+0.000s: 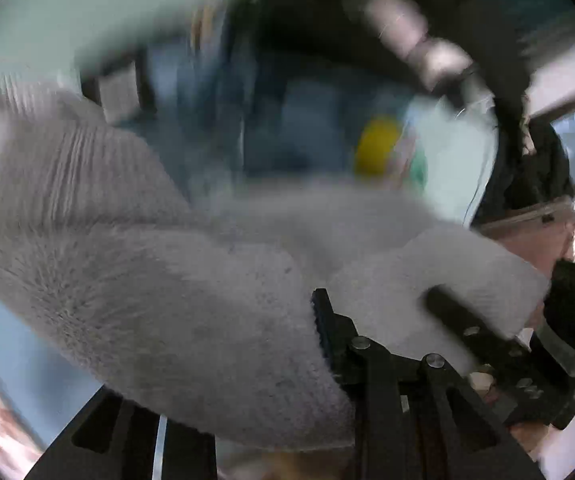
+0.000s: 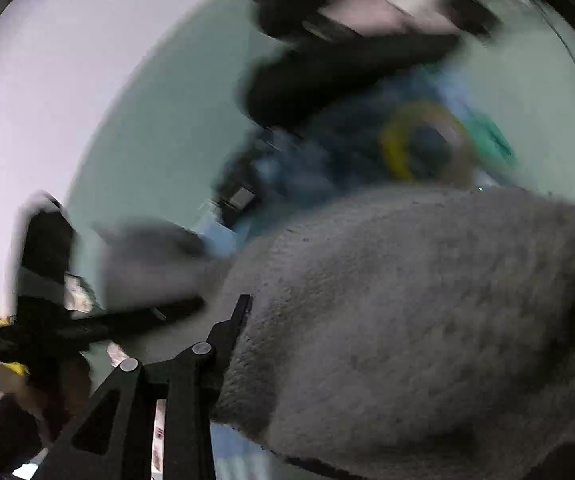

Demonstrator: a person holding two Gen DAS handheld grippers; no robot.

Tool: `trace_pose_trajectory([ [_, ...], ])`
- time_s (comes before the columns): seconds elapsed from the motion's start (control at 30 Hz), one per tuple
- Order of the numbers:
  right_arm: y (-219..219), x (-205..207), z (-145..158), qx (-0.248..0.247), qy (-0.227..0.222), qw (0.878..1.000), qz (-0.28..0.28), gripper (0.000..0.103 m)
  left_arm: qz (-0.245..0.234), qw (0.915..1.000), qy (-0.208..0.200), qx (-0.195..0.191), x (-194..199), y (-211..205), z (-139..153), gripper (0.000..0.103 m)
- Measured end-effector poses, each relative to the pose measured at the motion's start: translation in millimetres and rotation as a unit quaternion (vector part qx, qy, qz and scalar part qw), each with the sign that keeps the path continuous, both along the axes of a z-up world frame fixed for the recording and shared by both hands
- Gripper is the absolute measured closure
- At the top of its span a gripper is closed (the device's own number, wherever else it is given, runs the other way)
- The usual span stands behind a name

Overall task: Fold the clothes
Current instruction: 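Carry the grey sweater bundle with both grippers over to the green bed, then lower the grey sweater onto the black garment pile with both grippers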

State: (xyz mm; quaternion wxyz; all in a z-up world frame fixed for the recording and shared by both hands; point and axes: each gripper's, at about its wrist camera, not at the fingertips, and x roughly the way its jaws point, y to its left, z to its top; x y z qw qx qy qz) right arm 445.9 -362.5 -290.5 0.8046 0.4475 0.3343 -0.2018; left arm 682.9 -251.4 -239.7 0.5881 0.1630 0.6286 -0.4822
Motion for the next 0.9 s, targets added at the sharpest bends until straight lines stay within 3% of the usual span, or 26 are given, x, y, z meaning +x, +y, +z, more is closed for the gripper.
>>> trace_pose_trajectory([
  [0.07, 2.2, -33.6, -5.5, -0.01, -0.003, 1.0, 0.005, 0.062, 0.061, 0.9948, 0.082, -0.01, -7.2, 18.2, -44.6, 0.074],
  [0.1, 2.7, -52.1, -2.2, -0.021, -0.006, 1.0, 0.011, 0.061, 0.067, 0.9941, 0.081, -0.025, -9.8, 26.2, -44.8, 0.072],
  [0.17, 8.5, -32.5, -2.5, -0.02, -0.009, 1.0, 0.009, 0.057, 0.07, 0.994, 0.069, -0.047, -13.4, 37.7, -41.4, 0.067],
  [0.23, -1.2, -2.4, -21.3, -0.013, -0.005, 1.0, 0.003, 0.043, 0.071, 0.9938, 0.076, -0.038, -8.3, 40.5, -41.0, 0.064],
  [0.27, 9.9, 2.5, -9.9, -0.008, -0.005, 1.0, -0.003, 0.04, 0.075, 0.993, 0.086, -0.032, -3.4, 41.7, -41.3, 0.063],
  [0.3, 15.6, -10.7, -7.1, -0.003, -0.002, 1.0, -0.009, 0.033, 0.086, 0.991, 0.101, -0.022, 0.9, 41.9, -40.5, 0.058],
  [0.33, 21.2, -21.1, 2.8, -0.002, 0.004, 1.0, -0.015, 0.026, 0.097, 0.9885, 0.115, -0.012, 5.1, 41.9, -39.7, 0.047],
  [0.4, 25.5, -38.8, 15.4, 0.001, 0.016, 1.0, -0.025, 0.025, 0.104, 0.9857, 0.131, 0.021, 11.6, 43.6, -42.4, 0.024],
  [0.47, 28.9, -51.1, 25.3, 0.003, 0.034, 0.999, -0.033, 0.024, 0.102, 0.9838, 0.141, 0.043, 12.5, 52.7, -39.7, 0.023],
  [0.57, 36.4, -68.5, 50.6, -0.035, 0.091, 0.995, -0.037, 0.024, 0.099, 0.9819, 0.152, 0.055, 10.8, 65.4, -32.4, 0.023],
  [0.63, 38.2, -72.8, 73.0, -0.07, 0.106, 0.991, -0.038, 0.025, 0.102, 0.9805, 0.157, 0.059, 12.7, 69.5, -26.2, 0.023],
  [0.73, 37.4, -78.0, 107.2, -0.108, 0.093, 0.989, -0.049, 0.025, 0.108, 0.9771, 0.175, 0.053, 18.0, 65.0, -10.5, 0.024],
  [0.9, 17.1, -81.3, 155.5, -0.179, 0.065, 0.981, -0.031, 0.025, 0.071, 0.9802, 0.182, 0.032, 5.9, 37.8, 29.0, 0.024],
])
